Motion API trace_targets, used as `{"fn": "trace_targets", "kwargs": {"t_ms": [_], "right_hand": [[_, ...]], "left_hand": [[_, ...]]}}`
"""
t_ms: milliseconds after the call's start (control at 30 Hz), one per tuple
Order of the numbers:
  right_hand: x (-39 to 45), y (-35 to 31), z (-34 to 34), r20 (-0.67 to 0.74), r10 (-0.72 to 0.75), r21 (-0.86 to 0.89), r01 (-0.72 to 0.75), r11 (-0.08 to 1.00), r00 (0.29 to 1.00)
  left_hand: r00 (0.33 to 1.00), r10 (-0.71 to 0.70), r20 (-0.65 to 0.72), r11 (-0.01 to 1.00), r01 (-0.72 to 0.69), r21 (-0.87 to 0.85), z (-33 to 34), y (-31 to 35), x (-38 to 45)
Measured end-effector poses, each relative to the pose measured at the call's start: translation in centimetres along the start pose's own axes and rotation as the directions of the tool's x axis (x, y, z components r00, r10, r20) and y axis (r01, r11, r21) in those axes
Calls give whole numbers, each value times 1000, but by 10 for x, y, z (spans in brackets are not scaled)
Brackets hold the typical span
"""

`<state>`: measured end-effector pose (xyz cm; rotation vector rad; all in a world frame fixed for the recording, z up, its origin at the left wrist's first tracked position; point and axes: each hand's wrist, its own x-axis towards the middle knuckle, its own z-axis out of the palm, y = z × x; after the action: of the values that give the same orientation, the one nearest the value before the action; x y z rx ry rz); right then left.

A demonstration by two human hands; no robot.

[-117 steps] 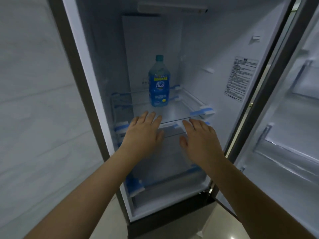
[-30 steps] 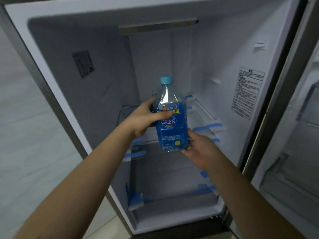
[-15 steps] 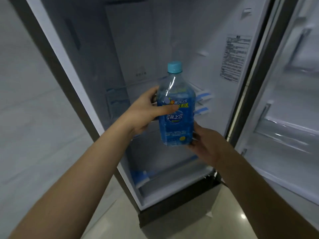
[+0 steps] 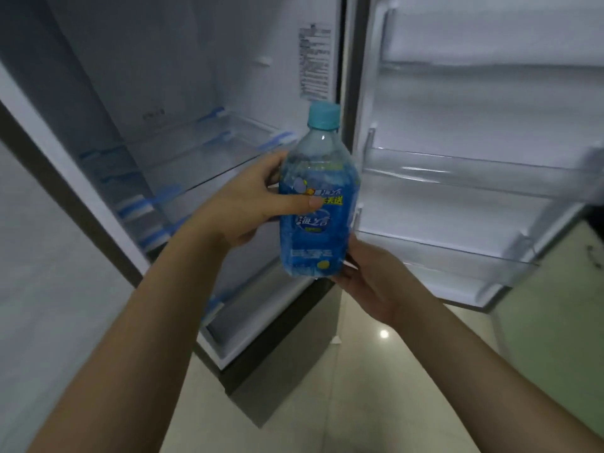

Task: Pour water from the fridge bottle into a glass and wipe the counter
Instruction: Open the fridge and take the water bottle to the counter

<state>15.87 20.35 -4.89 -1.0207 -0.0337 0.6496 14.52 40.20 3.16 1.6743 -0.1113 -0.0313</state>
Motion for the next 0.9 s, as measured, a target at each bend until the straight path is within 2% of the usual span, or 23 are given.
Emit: {"fn": "trace_targets", "kwargs": {"t_ms": [167,467,667,900], "right_hand": [[-55,-2,-48,-90,-75,-72,68,995,993],[-181,-14,-154,-266,-167,-69,154,986,949],[-274,-20,-211,-372,-225,-56,220,974,900],[-354,-19,-254,-516,-272,-33,299,954,812]], "left_hand": [[991,15,132,1000,-17,18,68,-1,4],[939,12,344,1000,-15,7,222,10,-5],[871,21,491,999,-37,23,329,18,-24],[770,5,638,998,-46,48,427,29,-34]]}}
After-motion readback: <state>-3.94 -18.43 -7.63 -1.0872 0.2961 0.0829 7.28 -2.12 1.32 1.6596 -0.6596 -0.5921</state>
